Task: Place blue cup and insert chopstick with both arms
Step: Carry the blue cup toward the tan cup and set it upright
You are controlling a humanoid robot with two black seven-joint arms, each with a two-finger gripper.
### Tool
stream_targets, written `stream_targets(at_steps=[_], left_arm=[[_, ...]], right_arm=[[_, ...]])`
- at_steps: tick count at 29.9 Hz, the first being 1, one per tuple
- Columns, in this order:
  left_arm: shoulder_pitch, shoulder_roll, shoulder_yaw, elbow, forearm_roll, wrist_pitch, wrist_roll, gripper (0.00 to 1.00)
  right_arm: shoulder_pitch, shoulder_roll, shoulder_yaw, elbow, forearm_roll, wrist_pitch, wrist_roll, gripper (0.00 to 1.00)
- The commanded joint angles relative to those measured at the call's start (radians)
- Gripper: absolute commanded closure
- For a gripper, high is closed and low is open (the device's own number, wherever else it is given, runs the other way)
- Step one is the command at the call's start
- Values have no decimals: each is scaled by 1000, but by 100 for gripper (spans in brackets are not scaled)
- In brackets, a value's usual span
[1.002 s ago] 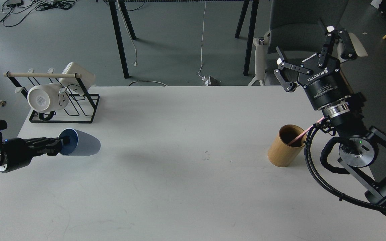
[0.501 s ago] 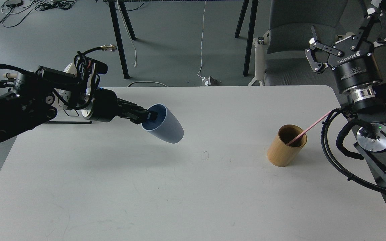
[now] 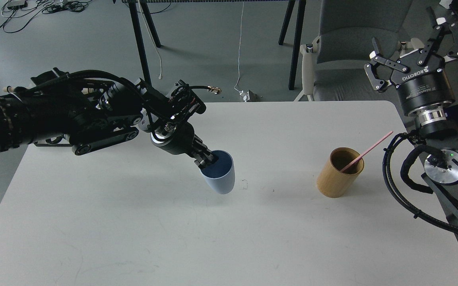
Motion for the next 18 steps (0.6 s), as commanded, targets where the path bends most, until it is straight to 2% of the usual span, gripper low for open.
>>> stream_targets(at_steps=[1,6,18], left_arm=[[-1,-118,30,94,-1,-3,0,93],[5,-193,62,158,-7,-3,0,93],[22,-218,65,213,-10,-3,0,91]], right_arm=[[-3,1,1,0,0,0,0,1],[-5,-12,2,3,2,0,0,1],[-3,-12,2,3,2,-1,0,1]])
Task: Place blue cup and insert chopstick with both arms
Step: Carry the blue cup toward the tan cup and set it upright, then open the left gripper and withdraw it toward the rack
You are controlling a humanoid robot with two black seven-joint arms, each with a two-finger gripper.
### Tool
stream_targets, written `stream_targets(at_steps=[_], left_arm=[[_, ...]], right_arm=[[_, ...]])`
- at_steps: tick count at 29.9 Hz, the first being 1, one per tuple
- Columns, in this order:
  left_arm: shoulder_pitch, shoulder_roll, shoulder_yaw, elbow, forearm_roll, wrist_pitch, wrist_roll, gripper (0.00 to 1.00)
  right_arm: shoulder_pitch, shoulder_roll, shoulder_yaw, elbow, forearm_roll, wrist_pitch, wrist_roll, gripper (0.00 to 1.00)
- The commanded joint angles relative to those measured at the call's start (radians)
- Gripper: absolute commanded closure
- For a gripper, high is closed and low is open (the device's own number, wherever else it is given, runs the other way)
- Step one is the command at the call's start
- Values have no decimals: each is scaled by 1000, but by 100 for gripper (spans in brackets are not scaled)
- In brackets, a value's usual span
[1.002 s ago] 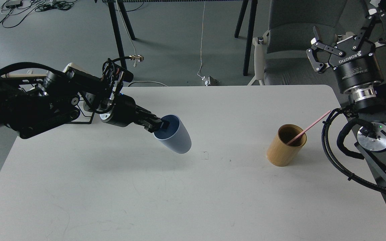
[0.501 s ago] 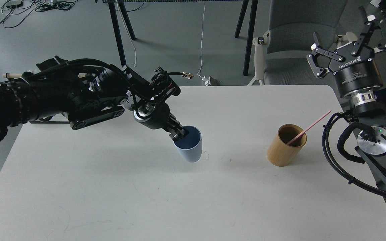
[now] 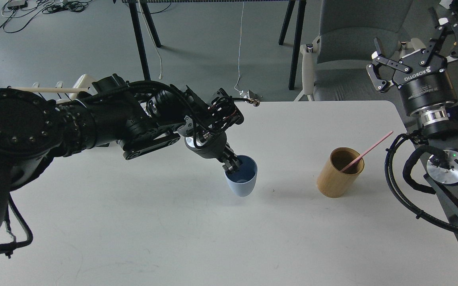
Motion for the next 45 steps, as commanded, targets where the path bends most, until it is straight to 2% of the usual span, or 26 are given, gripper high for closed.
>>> stream_targets(at_steps=[1,11,14,17,19,22,23,25,32,37,41,45], left_arm=[[13,-1,1,25,3,0,0,90],[48,-1,1,39,4,3,0,86],[49,1,0,39,4,3,0,82],[48,7,-2,36,-3,0,0,69],[46,14,-9,34,-9,-7,0,52],[46,28,-13,33,-13,-42,0,36],[48,39,-19,33,-14,-42,0,26],[51,70,-54,31,-40,-42,0,20],[94,143,-224,14,-112,-42,0,9],[170,238,-403,-52,-154,-42,0,8],[290,349,-622,-96,-294,-42,0,7],[484,433,-901,-174,-466,-42,0,6]], right_arm=[[0,0,-1,0,0,0,0,1],[-6,0,-1,2,0,0,0,1],[-8,0,-1,2,0,0,0,1],[-6,0,-1,2,0,0,0,1],[-6,0,-1,2,-1,0,0,1],[-6,0,2,-1,-1,5,0,1],[-2,0,5,-1,-1,5,0,1],[5,0,11,2,-1,8,0,1],[81,-12,-38,-7,-3,8,0,1],[179,-147,-159,-12,-1,-6,0,1],[256,-247,-248,3,-4,-32,0,1],[298,-374,-287,14,-78,-98,0,1]])
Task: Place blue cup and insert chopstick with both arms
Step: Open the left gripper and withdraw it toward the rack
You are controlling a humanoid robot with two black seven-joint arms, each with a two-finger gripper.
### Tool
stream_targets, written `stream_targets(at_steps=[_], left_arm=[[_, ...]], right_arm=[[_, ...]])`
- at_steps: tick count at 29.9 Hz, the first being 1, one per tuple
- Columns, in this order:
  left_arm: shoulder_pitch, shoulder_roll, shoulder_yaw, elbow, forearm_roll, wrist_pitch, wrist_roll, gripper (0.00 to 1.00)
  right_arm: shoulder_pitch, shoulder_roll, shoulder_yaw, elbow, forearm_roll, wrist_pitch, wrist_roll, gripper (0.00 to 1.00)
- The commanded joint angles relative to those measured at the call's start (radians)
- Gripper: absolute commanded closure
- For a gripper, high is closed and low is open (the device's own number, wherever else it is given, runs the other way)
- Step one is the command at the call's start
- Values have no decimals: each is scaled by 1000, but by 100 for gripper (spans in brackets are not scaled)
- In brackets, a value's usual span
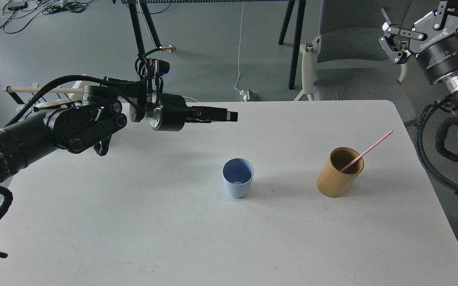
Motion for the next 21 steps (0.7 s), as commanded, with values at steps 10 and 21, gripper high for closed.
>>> stream_targets(at_steps=[10,21], left_arm=[[511,60,-765,-342,-520,0,0,6],[500,65,-772,-327,-620,0,0,5]], right_arm=[[-47,-254,-155,116,-521,-550,0,1],[-248,-221,-269,81,-793,-606,0,5]])
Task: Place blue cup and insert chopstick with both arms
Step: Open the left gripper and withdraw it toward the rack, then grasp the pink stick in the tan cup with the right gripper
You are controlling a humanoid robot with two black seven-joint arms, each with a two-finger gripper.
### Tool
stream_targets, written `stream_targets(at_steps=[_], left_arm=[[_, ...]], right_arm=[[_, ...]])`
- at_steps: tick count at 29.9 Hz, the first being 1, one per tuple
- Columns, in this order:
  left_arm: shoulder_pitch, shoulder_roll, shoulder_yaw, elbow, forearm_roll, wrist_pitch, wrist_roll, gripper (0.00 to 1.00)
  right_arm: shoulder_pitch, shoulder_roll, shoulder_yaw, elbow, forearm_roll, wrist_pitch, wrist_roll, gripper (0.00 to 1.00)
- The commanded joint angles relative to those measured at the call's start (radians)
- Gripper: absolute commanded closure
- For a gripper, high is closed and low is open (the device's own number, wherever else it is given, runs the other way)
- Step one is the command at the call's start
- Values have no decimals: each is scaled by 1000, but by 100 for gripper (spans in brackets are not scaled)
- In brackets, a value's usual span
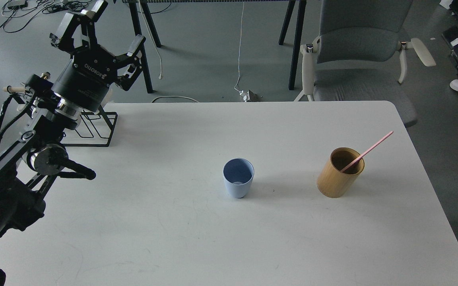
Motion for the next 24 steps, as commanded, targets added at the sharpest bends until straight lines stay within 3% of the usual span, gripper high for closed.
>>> stream_targets(at_steps=[1,9,15,18,22,24], left_arm=[[-38,-3,16,23,5,0,0,5],[-64,-15,33,50,3,0,0,5],[-55,-38,33,52,5,0,0,5],[-55,-38,33,52,5,0,0,5],[-55,-38,33,66,7,0,0,5],[-53,-40,33,67,7,0,0,5]], right_arm=[[-65,50,-10,-45,-15,0,0,5],[-124,229,-31,-258,-162,0,0,6],[-131,348,-53,-306,-192,0,0,10],[-118,392,-108,-349,-195,0,0,19],[-116,412,-123,-381,-199,0,0,44],[-115,414,-123,-381,-204,0,0,52]])
